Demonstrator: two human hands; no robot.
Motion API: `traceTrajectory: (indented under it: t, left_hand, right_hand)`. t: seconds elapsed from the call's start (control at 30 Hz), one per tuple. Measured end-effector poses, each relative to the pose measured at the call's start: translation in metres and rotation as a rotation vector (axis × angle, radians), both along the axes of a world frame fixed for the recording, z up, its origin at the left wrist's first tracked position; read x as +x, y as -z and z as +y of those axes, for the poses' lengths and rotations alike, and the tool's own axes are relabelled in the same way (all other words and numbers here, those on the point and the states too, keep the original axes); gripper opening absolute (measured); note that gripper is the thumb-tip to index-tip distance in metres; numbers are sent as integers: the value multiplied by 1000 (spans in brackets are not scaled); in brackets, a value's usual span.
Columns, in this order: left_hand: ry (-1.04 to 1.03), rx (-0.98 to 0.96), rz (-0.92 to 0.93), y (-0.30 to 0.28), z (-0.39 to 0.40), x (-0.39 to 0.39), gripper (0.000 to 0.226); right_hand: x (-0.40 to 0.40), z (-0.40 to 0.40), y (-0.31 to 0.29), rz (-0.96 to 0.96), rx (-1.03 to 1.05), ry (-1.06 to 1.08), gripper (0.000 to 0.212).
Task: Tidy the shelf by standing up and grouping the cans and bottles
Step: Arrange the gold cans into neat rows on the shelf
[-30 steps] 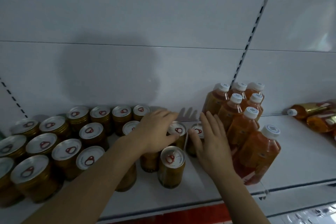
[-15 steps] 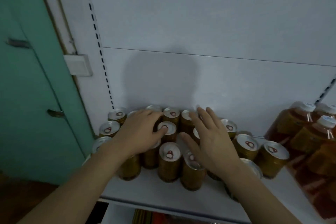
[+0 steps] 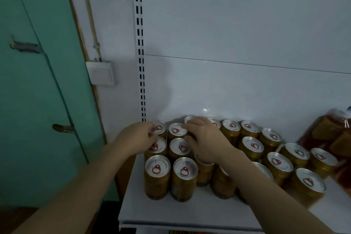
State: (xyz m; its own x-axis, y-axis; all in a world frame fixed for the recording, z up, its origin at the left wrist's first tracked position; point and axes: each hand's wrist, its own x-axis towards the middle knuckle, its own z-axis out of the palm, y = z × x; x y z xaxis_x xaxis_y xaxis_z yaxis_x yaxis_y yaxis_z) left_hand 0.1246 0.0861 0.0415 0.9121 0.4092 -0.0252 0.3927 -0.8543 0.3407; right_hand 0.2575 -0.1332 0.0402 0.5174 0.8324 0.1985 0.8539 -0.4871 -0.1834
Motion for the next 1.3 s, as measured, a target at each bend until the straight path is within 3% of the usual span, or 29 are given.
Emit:
traceTrajectory:
  t: [0.17,0.33,0.43,0.53,0.67,0.97,1.2,1.3]
  left_hand:
    - [66,-112,-25,-6,10,8,56]
    - [91,-161,-52,-6,12,14,42]
    - [65,-145,-58,-3,17,20,44]
    - [14,-115,-63,-1,27,28,48]
    - [-42,-112,-118,4,40,34,51]
    - [0,-237,-167,15,56,34,54]
    - [-4,-147,-194,20,52,36,49]
    - [-6,-110,-198,22,50,38,44]
  right_hand:
    - [18,24,-10,63,-62,-26,32]
    - [30,28,-17,146,-14,-92,29]
    - [33,36,-16,84,-5,-139,11]
    - [36,49,-9,35,10,-135,16]
    - [41,62,1,-7,43,-60,6]
    - [41,68,6,-107,24,64,18]
    - [39,68,4,-116,24,68,13]
    - [35,68,3,-124,10,86,22]
